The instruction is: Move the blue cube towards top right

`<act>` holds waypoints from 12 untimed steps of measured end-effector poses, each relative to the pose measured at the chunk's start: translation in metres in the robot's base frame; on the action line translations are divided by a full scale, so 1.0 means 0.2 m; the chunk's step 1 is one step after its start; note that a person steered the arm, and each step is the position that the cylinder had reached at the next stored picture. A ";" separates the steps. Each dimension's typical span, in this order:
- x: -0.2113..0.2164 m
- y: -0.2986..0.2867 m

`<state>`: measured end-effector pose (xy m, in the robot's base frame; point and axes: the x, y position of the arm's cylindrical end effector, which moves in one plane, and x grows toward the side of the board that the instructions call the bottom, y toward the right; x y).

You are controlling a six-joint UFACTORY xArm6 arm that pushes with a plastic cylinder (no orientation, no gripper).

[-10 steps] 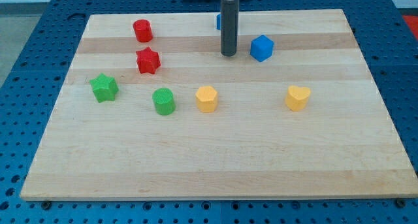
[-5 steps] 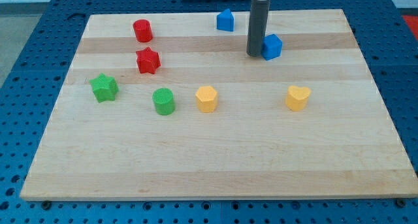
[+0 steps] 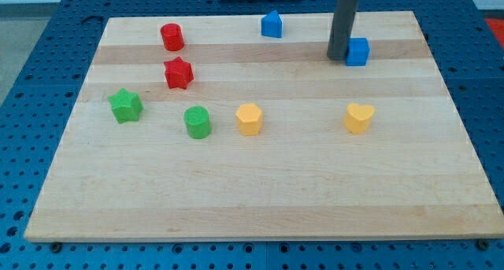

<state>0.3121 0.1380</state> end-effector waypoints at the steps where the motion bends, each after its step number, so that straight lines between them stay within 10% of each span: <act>1: 0.08 0.03; 12: -0.01 0.15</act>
<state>0.3096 0.1672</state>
